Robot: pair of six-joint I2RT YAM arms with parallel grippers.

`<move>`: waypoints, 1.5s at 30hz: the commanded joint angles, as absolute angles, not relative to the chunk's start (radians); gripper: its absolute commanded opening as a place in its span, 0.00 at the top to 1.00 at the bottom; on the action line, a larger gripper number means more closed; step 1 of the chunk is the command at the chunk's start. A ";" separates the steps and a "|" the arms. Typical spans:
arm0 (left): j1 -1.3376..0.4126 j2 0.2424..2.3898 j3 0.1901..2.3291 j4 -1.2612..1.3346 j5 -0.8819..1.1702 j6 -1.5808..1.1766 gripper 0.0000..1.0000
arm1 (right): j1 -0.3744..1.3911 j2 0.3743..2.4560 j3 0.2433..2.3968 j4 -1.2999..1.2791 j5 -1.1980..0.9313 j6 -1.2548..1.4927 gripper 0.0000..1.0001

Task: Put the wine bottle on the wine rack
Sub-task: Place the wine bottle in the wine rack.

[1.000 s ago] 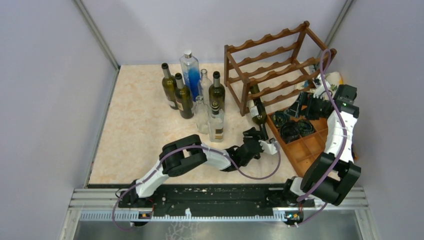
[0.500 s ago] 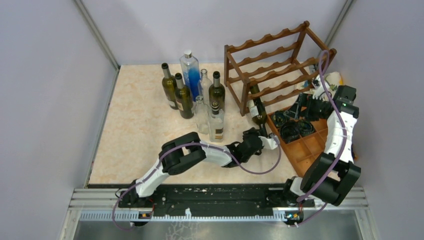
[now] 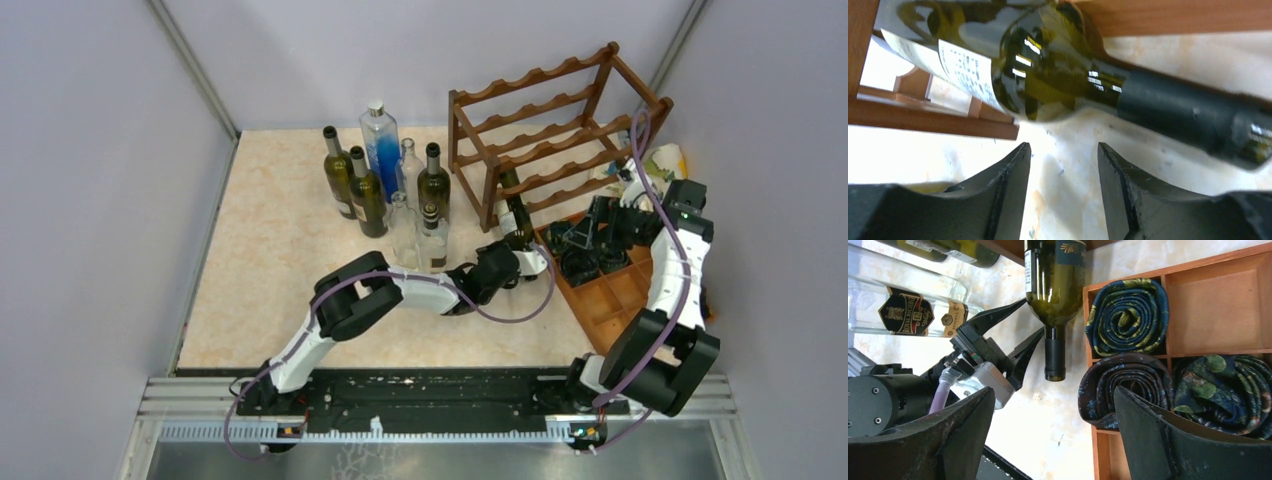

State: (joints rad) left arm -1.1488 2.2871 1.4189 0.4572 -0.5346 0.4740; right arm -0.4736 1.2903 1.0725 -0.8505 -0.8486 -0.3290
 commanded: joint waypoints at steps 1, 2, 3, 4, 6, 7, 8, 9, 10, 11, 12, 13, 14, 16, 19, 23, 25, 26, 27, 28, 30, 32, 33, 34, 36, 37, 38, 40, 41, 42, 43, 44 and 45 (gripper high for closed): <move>-1.155 2.173 1.350 0.438 -0.494 0.403 0.39 | -0.476 1.241 1.051 -0.873 -0.909 -0.408 0.13; -1.156 2.151 1.336 0.435 -0.483 0.396 0.37 | -0.476 1.236 1.045 -0.873 -0.911 -0.414 0.13; -1.158 2.131 1.322 0.432 -0.467 0.387 0.35 | -0.475 1.233 1.039 -0.871 -0.911 -0.422 0.13; -1.161 2.113 1.310 0.428 -0.453 0.382 0.34 | -0.473 1.229 1.037 -0.871 -0.911 -0.431 0.13; -1.170 2.076 1.293 0.417 -0.432 0.379 0.32 | -0.463 1.223 1.028 -0.873 -0.907 -0.454 0.13; -1.176 2.058 1.285 0.406 -0.426 0.379 0.31 | -0.453 1.219 1.025 -0.873 -0.903 -0.465 0.13; -1.183 2.038 1.279 0.387 -0.419 0.378 0.29 | -0.445 1.215 1.021 -0.873 -0.900 -0.478 0.14; -1.190 2.010 1.271 0.370 -0.407 0.373 0.29 | -0.436 1.209 1.018 -0.872 -0.896 -0.487 0.14; -1.197 1.983 1.259 0.351 -0.391 0.366 0.29 | -0.424 1.202 1.013 -0.871 -0.893 -0.498 0.14; -1.203 1.953 1.248 0.331 -0.367 0.357 0.29 | -0.412 1.195 1.007 -0.867 -0.889 -0.506 0.14; -1.209 1.925 1.237 0.307 -0.348 0.344 0.28 | -0.397 1.185 0.999 -0.861 -0.882 -0.510 0.15; -1.213 1.893 1.223 0.286 -0.327 0.327 0.28 | -0.380 1.179 0.989 -0.855 -0.875 -0.513 0.15; -1.215 1.859 1.212 0.261 -0.300 0.310 0.28 | -0.363 1.170 0.982 -0.847 -0.865 -0.515 0.15; -1.221 1.789 1.201 0.200 -0.266 0.267 0.28 | -0.335 1.152 0.960 -0.825 -0.854 -0.506 0.15; -1.222 1.684 1.204 0.124 -0.207 0.228 0.28 | -0.320 1.131 0.923 -0.785 -0.879 -0.490 0.16; -1.222 1.534 1.220 0.078 -0.152 0.203 0.28 | -0.277 1.114 0.895 -0.771 -0.920 -0.499 0.16; -1.221 1.462 1.221 0.082 -0.175 0.212 0.27 | -0.225 1.118 0.884 -0.739 -0.889 -0.442 0.16; -1.221 1.431 1.226 0.081 -0.199 0.222 0.27 | -0.197 1.121 0.877 -0.720 -0.864 -0.406 0.17; -1.221 1.403 1.236 0.075 -0.221 0.237 0.26 | -0.172 1.124 0.872 -0.690 -0.841 -0.369 0.19; -1.220 1.371 1.248 0.068 -0.243 0.254 0.26 | -0.157 1.128 0.864 -0.658 -0.826 -0.323 0.21; -1.220 1.333 1.277 0.066 -0.292 0.281 0.25 | -0.148 1.143 0.845 -0.590 -0.812 -0.230 0.34; -1.219 1.307 1.302 0.081 -0.330 0.301 0.25 | -0.130 1.170 0.830 -0.547 -0.773 -0.159 0.44; -1.219 1.295 1.312 0.093 -0.346 0.307 0.25 | -0.114 1.180 0.825 -0.531 -0.738 -0.128 0.45; -1.218 1.285 1.317 0.109 -0.360 0.310 0.25 | -0.095 1.186 0.819 -0.514 -0.700 -0.100 0.46; -1.218 1.264 1.315 0.146 -0.383 0.313 0.25 | -0.064 1.192 0.798 -0.470 -0.637 -0.045 0.46; -1.218 1.255 1.309 0.165 -0.396 0.312 0.25 | -0.049 1.194 0.789 -0.447 -0.600 -0.022 0.46; -1.218 1.245 1.302 0.180 -0.405 0.311 0.24 | -0.040 1.196 0.775 -0.423 -0.566 0.007 0.46; -1.218 1.228 1.287 0.202 -0.424 0.310 0.24 | -0.025 1.204 0.745 -0.366 -0.488 0.096 0.47; -1.217 1.221 1.281 0.205 -0.429 0.307 0.24 | -0.022 1.206 0.723 -0.333 -0.467 0.129 0.47; -1.217 1.214 1.276 0.205 -0.432 0.302 0.24 | -0.022 1.205 0.698 -0.293 -0.450 0.169 0.47; -1.217 1.208 1.273 0.200 -0.436 0.297 0.24 | -0.021 1.204 0.668 -0.244 -0.438 0.198 0.48; -1.217 1.202 1.271 0.193 -0.441 0.289 0.24 | -0.020 1.201 0.641 -0.209 -0.444 0.217 0.48; -1.217 1.195 1.268 0.186 -0.445 0.282 0.24 | -0.020 1.194 0.615 -0.173 -0.456 0.232 0.48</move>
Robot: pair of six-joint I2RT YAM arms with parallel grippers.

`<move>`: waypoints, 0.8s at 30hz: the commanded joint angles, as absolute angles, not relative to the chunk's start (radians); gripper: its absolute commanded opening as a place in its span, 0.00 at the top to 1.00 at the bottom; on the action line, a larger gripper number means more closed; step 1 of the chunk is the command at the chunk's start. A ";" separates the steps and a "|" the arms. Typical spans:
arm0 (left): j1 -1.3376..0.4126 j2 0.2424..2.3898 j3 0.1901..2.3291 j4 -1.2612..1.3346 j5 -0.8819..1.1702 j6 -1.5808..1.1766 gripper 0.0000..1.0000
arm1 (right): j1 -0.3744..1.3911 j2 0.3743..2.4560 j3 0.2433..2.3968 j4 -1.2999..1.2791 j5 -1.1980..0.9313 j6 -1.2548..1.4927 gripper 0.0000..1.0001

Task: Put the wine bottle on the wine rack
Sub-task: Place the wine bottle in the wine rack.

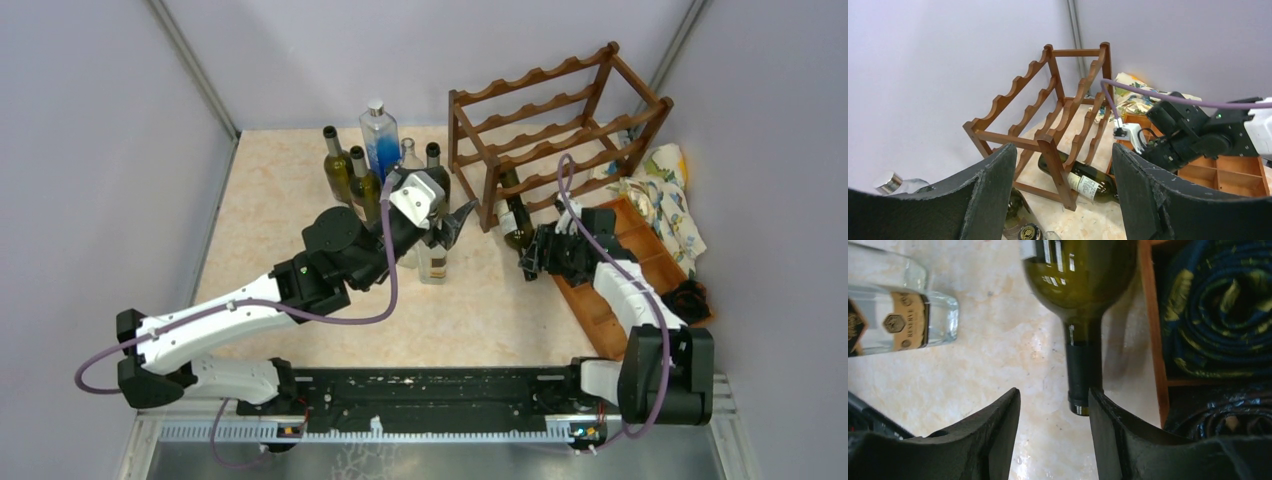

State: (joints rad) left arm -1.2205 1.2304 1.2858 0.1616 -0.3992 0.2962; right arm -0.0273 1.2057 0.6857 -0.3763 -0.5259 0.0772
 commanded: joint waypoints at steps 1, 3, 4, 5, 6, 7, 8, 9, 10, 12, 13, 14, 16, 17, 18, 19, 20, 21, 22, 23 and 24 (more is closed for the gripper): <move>-1.217 1.188 1.264 0.186 -0.450 0.277 0.24 | -0.020 1.189 0.589 -0.142 -0.471 0.243 0.49; -1.216 1.170 1.255 0.186 -0.464 0.267 0.24 | -0.020 1.179 0.544 -0.079 -0.495 0.264 0.49; -1.216 1.162 1.249 0.188 -0.470 0.263 0.24 | -0.020 1.178 0.524 -0.052 -0.499 0.278 0.49; -1.216 1.158 1.243 0.193 -0.477 0.259 0.24 | -0.020 1.181 0.510 -0.029 -0.500 0.287 0.49; -1.216 1.151 1.238 0.199 -0.481 0.255 0.24 | -0.020 1.189 0.499 -0.012 -0.496 0.293 0.49; -1.216 1.147 1.233 0.204 -0.485 0.252 0.24 | -0.020 1.200 0.496 -0.008 -0.490 0.303 0.49; -1.216 1.143 1.230 0.207 -0.487 0.248 0.24 | -0.020 1.219 0.504 -0.008 -0.490 0.305 0.50; -1.216 1.141 1.229 0.207 -0.488 0.244 0.24 | -0.020 1.236 0.514 -0.008 -0.490 0.305 0.50; -1.216 1.140 1.228 0.208 -0.488 0.240 0.24 | -0.020 1.254 0.521 -0.008 -0.483 0.307 0.51; -1.216 1.140 1.228 0.210 -0.485 0.234 0.24 | -0.017 1.297 0.546 -0.008 -0.463 0.300 0.53; -1.216 1.140 1.230 0.210 -0.484 0.233 0.24 | -0.010 1.319 0.558 -0.007 -0.449 0.292 0.54; -1.216 1.140 1.232 0.209 -0.482 0.231 0.24 | -0.006 1.341 0.569 0.006 -0.439 0.284 0.55; -1.216 1.140 1.238 0.207 -0.483 0.232 0.24 | 0.028 1.381 0.585 0.027 -0.433 0.279 0.56; -1.216 1.138 1.238 0.206 -0.485 0.234 0.24 | 0.046 1.395 0.591 0.029 -0.421 0.275 0.56; -1.216 1.136 1.239 0.206 -0.488 0.233 0.24 | 0.062 1.404 0.593 0.031 -0.406 0.272 0.57; -1.216 1.134 1.239 0.205 -0.490 0.232 0.24 | 0.073 1.408 0.595 0.039 -0.395 0.269 0.57; -1.216 1.132 1.237 0.204 -0.494 0.231 0.24 | 0.086 1.411 0.594 0.049 -0.379 0.266 0.57; -1.216 1.127 1.234 0.204 -0.497 0.229 0.24 | 0.096 1.413 0.590 0.059 -0.365 0.266 0.58; -1.216 1.124 1.231 0.204 -0.499 0.227 0.24 | 0.102 1.417 0.586 0.069 -0.349 0.265 0.61; -1.216 1.122 1.228 0.204 -0.502 0.225 0.24 | 0.103 1.421 0.581 0.081 -0.339 0.269 0.65; -1.216 1.120 1.229 0.204 -0.505 0.224 0.24 | 0.105 1.424 0.576 0.091 -0.330 0.277 0.68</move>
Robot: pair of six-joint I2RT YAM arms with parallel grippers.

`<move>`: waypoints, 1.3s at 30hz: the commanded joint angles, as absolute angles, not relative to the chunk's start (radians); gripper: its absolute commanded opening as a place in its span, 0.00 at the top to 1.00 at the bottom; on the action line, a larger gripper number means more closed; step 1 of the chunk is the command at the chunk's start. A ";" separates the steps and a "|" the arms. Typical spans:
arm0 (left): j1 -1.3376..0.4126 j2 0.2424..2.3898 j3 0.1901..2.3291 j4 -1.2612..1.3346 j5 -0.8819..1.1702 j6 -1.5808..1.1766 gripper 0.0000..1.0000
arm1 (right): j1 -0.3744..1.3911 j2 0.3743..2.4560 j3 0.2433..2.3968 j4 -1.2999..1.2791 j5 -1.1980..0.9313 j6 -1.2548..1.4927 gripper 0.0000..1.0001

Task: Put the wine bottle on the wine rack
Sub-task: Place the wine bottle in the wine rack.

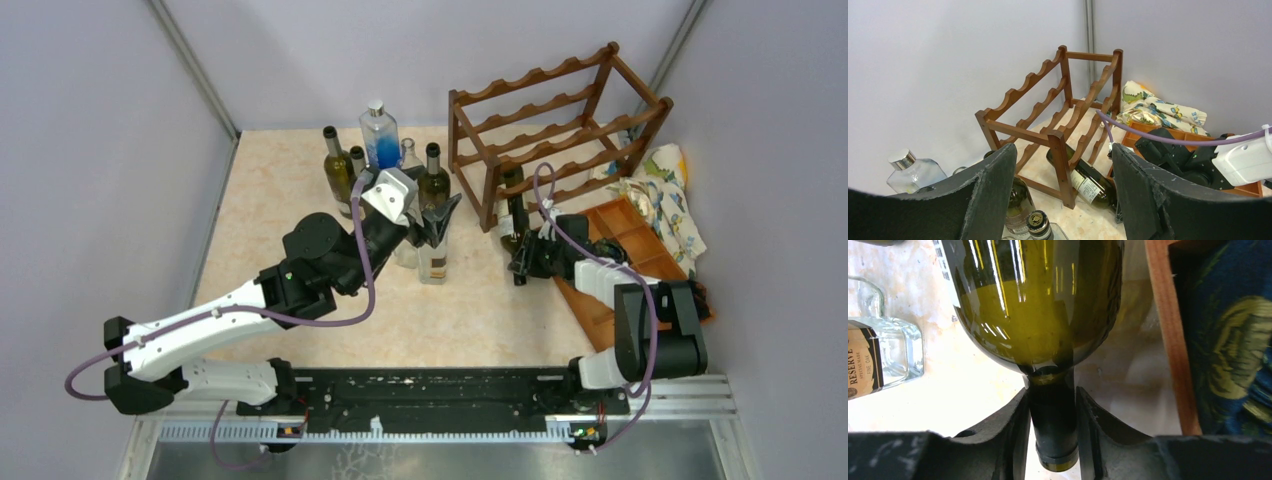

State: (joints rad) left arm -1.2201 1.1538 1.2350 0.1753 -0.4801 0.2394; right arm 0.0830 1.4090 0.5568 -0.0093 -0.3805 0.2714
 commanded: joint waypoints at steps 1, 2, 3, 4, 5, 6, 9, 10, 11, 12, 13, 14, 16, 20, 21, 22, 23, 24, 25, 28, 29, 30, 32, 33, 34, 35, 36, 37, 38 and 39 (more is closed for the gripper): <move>-1.216 1.120 1.226 0.204 -0.507 0.222 0.24 | 0.104 1.426 0.578 0.092 -0.329 0.281 0.71; -1.216 1.119 1.227 0.203 -0.509 0.220 0.24 | 0.104 1.426 0.580 0.098 -0.335 0.279 0.76; -1.216 1.119 1.227 0.202 -0.510 0.219 0.24 | 0.104 1.422 0.579 0.107 -0.337 0.276 0.80; -1.216 1.120 1.226 0.202 -0.512 0.219 0.24 | 0.104 1.413 0.577 0.121 -0.339 0.275 0.83; -1.216 1.121 1.227 0.202 -0.513 0.221 0.24 | 0.104 1.406 0.577 0.134 -0.344 0.271 0.87; -1.216 1.122 1.229 0.202 -0.514 0.222 0.24 | 0.104 1.400 0.580 0.146 -0.347 0.267 0.90; -1.216 1.129 1.234 0.202 -0.517 0.228 0.24 | 0.104 1.395 0.604 0.164 -0.360 0.247 0.99; -1.216 1.132 1.237 0.203 -0.516 0.232 0.24 | 0.104 1.397 0.620 0.163 -0.362 0.241 1.00; -1.216 1.135 1.240 0.202 -0.516 0.235 0.24 | 0.104 1.400 0.634 0.162 -0.364 0.231 1.00; -1.216 1.139 1.243 0.203 -0.514 0.239 0.24 | 0.105 1.403 0.649 0.161 -0.369 0.220 1.00; -1.216 1.142 1.247 0.203 -0.514 0.242 0.24 | 0.105 1.406 0.664 0.161 -0.373 0.208 1.00; -1.216 1.144 1.250 0.204 -0.514 0.244 0.24 | 0.104 1.410 0.677 0.161 -0.378 0.197 1.00; -1.216 1.146 1.249 0.205 -0.514 0.246 0.24 | 0.105 1.417 0.702 0.164 -0.384 0.174 1.00; -1.216 1.146 1.245 0.207 -0.515 0.243 0.24 | 0.105 1.444 0.746 0.172 -0.403 0.129 1.00; -1.216 1.146 1.244 0.207 -0.517 0.242 0.24 | 0.103 1.453 0.756 0.176 -0.407 0.121 1.00; -1.216 1.147 1.244 0.207 -0.517 0.243 0.24 | 0.104 1.465 0.764 0.184 -0.411 0.113 1.00; -1.216 1.146 1.243 0.207 -0.517 0.243 0.24 | 0.105 1.478 0.772 0.194 -0.417 0.108 1.00; -1.215 1.146 1.243 0.209 -0.517 0.242 0.24 | 0.104 1.491 0.778 0.206 -0.422 0.108 1.00; -1.215 1.148 1.244 0.211 -0.517 0.244 0.24 | 0.104 1.505 0.784 0.217 -0.427 0.111 1.00; -1.215 1.150 1.245 0.212 -0.516 0.243 0.24 | 0.105 1.540 0.787 0.252 -0.448 0.142 1.00; -1.215 1.148 1.244 0.212 -0.516 0.242 0.24 | 0.104 1.547 0.787 0.258 -0.451 0.152 1.00; -1.215 1.148 1.243 0.211 -0.517 0.241 0.24 | 0.105 1.555 0.788 0.258 -0.455 0.160 1.00; -1.215 1.144 1.241 0.212 -0.518 0.238 0.24 | 0.105 1.568 0.788 0.250 -0.456 0.173 0.98; -1.215 1.141 1.238 0.212 -0.519 0.236 0.24 | 0.104 1.573 0.788 0.241 -0.459 0.175 0.95; -1.215 1.137 1.236 0.212 -0.520 0.235 0.24 | 0.104 1.576 0.788 0.235 -0.463 0.180 0.91; -1.215 1.137 1.235 0.212 -0.521 0.234 0.24 | 0.103 1.578 0.787 0.230 -0.470 0.184 0.87; -1.215 1.136 1.234 0.213 -0.521 0.234 0.24 | 0.104 1.577 0.786 0.226 -0.477 0.191 0.82; -1.215 1.136 1.233 0.213 -0.522 0.234 0.24 | 0.105 1.574 0.785 0.220 -0.484 0.197 0.73; -1.215 1.137 1.232 0.215 -0.521 0.233 0.24 | 0.103 1.570 0.785 0.216 -0.491 0.202 0.66; -1.215 1.138 1.234 0.215 -0.519 0.234 0.24 | 0.102 1.564 0.785 0.210 -0.501 0.204 0.60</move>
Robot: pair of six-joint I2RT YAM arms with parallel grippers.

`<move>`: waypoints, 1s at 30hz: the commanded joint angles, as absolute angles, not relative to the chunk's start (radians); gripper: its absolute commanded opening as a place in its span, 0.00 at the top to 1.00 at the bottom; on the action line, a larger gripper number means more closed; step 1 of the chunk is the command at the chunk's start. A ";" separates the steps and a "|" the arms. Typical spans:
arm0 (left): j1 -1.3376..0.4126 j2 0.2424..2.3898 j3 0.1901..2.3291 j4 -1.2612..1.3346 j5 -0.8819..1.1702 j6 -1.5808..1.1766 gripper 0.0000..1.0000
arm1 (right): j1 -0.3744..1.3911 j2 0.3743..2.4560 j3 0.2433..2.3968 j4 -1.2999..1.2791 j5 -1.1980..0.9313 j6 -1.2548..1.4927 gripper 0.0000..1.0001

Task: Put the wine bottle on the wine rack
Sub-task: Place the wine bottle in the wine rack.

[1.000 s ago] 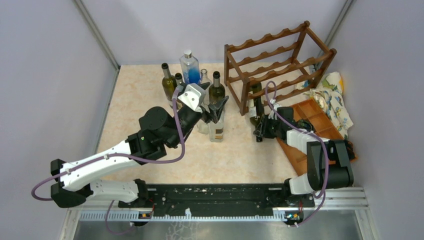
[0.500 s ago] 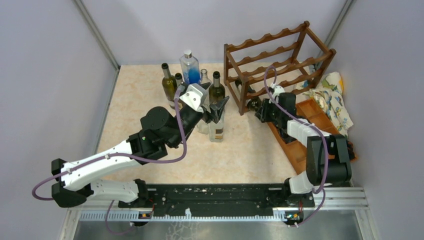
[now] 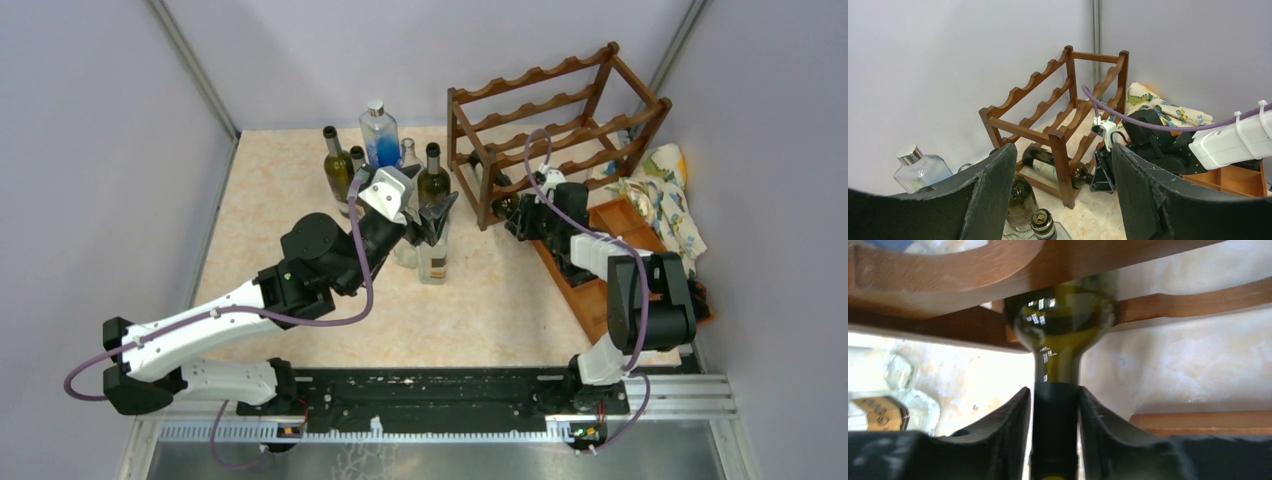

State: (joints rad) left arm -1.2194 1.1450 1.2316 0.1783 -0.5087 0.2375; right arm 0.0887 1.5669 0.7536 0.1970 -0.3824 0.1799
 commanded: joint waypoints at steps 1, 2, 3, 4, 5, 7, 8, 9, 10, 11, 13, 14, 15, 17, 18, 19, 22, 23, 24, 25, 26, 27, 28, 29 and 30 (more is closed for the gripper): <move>-1.215 1.140 1.236 0.215 -0.516 0.234 0.24 | 0.099 1.557 0.785 0.203 -0.511 0.207 0.54; -1.215 1.141 1.238 0.214 -0.514 0.233 0.24 | 0.095 1.550 0.785 0.192 -0.519 0.210 0.50; -1.215 1.141 1.239 0.215 -0.512 0.235 0.24 | 0.089 1.543 0.783 0.183 -0.527 0.216 0.47; -1.215 1.143 1.239 0.215 -0.510 0.236 0.24 | 0.082 1.537 0.782 0.177 -0.536 0.223 0.44; -1.215 1.142 1.239 0.216 -0.509 0.236 0.24 | 0.076 1.531 0.779 0.169 -0.543 0.234 0.42; -1.215 1.141 1.238 0.215 -0.507 0.236 0.24 | 0.059 1.521 0.772 0.156 -0.557 0.252 0.42; -1.215 1.140 1.236 0.216 -0.506 0.236 0.24 | 0.052 1.516 0.769 0.147 -0.561 0.257 0.42; -1.215 1.137 1.233 0.217 -0.506 0.236 0.24 | 0.044 1.512 0.767 0.141 -0.561 0.262 0.42; -1.215 1.134 1.229 0.218 -0.506 0.235 0.24 | 0.039 1.504 0.762 0.137 -0.555 0.264 0.43; -1.215 1.131 1.225 0.219 -0.507 0.235 0.24 | 0.037 1.498 0.758 0.135 -0.546 0.260 0.43; -1.215 1.124 1.216 0.222 -0.510 0.233 0.24 | 0.032 1.488 0.753 0.129 -0.521 0.248 0.46; -1.215 1.119 1.214 0.222 -0.512 0.233 0.24 | 0.030 1.485 0.753 0.123 -0.512 0.245 0.47; -1.215 1.116 1.211 0.221 -0.513 0.234 0.24 | 0.028 1.483 0.755 0.116 -0.504 0.238 0.48; -1.215 1.111 1.207 0.221 -0.515 0.231 0.24 | 0.027 1.477 0.757 0.104 -0.497 0.228 0.51; -1.215 1.109 1.205 0.222 -0.517 0.231 0.24 | 0.026 1.475 0.756 0.102 -0.492 0.225 0.53; -1.215 1.108 1.203 0.222 -0.517 0.231 0.24 | 0.027 1.474 0.756 0.099 -0.490 0.224 0.55; -1.215 1.108 1.203 0.223 -0.517 0.234 0.24 | 0.026 1.475 0.761 0.076 -0.488 0.227 0.57; -1.215 1.108 1.203 0.224 -0.517 0.234 0.24 | 0.026 1.474 0.759 0.069 -0.487 0.228 0.57; -1.215 1.109 1.203 0.223 -0.517 0.234 0.24 | 0.026 1.470 0.753 0.063 -0.484 0.230 0.57; -1.215 1.109 1.203 0.223 -0.517 0.233 0.24 | 0.026 1.465 0.747 0.058 -0.477 0.234 0.57; -1.215 1.109 1.200 0.224 -0.518 0.233 0.24 | 0.026 1.462 0.742 0.054 -0.472 0.236 0.57; -1.215 1.108 1.201 0.225 -0.518 0.234 0.24 | 0.026 1.456 0.735 0.050 -0.467 0.237 0.57; -1.215 1.109 1.200 0.226 -0.518 0.233 0.24 | 0.027 1.451 0.728 0.049 -0.461 0.241 0.57; -1.215 1.110 1.197 0.228 -0.518 0.234 0.24 | 0.026 1.442 0.722 0.052 -0.456 0.243 0.57; -1.215 1.110 1.196 0.230 -0.519 0.234 0.24 | 0.027 1.433 0.715 0.057 -0.451 0.247 0.57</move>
State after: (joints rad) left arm -1.2194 1.1275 1.2083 0.1886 -0.5087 0.2363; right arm 0.0303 1.4990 0.7364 0.0429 -0.4755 0.2390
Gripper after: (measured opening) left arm 0.760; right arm 0.433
